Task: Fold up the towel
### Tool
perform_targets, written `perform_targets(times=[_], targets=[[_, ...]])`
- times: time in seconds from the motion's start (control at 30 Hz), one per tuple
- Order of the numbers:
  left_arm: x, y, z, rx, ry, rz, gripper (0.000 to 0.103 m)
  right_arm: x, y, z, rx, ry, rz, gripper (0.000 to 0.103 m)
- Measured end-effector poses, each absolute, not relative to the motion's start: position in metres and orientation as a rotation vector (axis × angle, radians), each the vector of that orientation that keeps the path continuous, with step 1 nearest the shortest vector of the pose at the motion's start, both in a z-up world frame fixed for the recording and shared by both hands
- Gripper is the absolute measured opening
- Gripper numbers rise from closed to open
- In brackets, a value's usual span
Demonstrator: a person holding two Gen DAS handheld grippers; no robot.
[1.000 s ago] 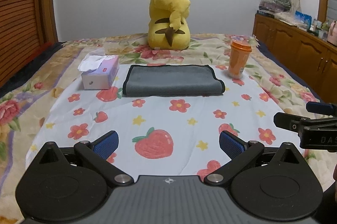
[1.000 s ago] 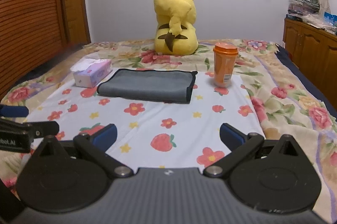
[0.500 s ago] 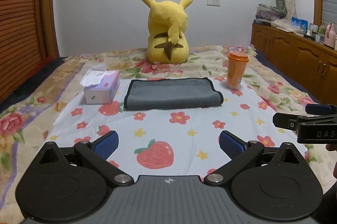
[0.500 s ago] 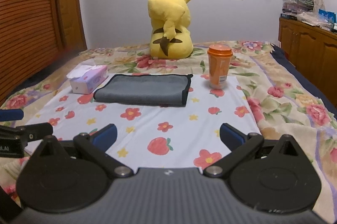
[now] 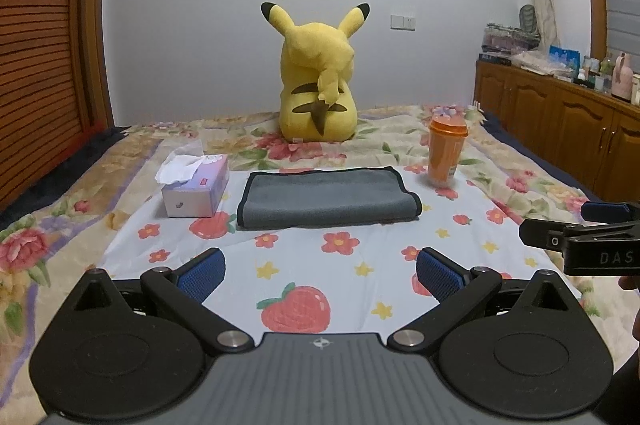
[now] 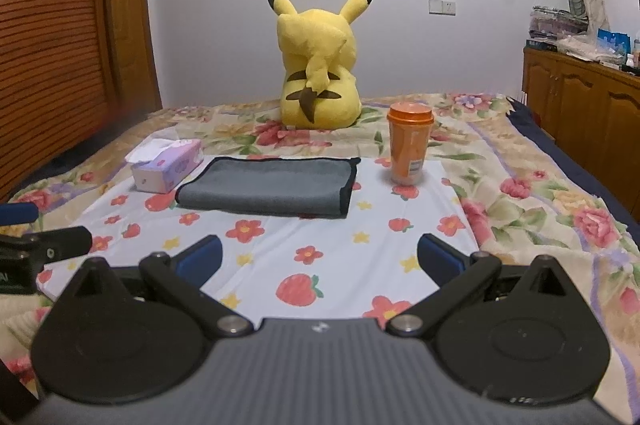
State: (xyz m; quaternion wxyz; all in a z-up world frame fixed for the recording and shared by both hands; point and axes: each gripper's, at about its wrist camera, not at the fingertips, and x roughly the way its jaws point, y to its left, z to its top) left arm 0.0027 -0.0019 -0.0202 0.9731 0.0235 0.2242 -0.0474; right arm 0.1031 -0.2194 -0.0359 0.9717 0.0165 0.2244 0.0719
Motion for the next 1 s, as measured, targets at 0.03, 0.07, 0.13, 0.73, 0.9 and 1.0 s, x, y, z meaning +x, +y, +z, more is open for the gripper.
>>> perform_targets(times=[0.03,0.07,0.13,0.73,0.9,1.0], targets=[[0.002,-0.002,-0.020,0.050,0.447,-0.094,0.103,0.103,-0.220,-0.036,0.033,0.450,0.144,0.103],[0.001,-0.002,-0.019,0.052,0.442,-0.093,0.103,0.102,-0.220,-0.035,0.034,0.446,0.143,0.103],[0.000,-0.002,-0.018,0.054,0.430,-0.091,0.103,0.101,-0.221,-0.034,0.036,0.435,0.142,0.103],[-0.010,0.000,-0.010,0.077,0.340,-0.074,0.103,0.090,-0.227,-0.027,0.047,0.327,0.121,0.103],[-0.010,0.000,-0.009,0.076,0.342,-0.075,0.103,0.090,-0.229,-0.027,0.054,0.326,0.117,0.103],[-0.010,0.000,-0.009,0.076,0.342,-0.074,0.103,0.090,-0.229,-0.027,0.052,0.325,0.118,0.103]])
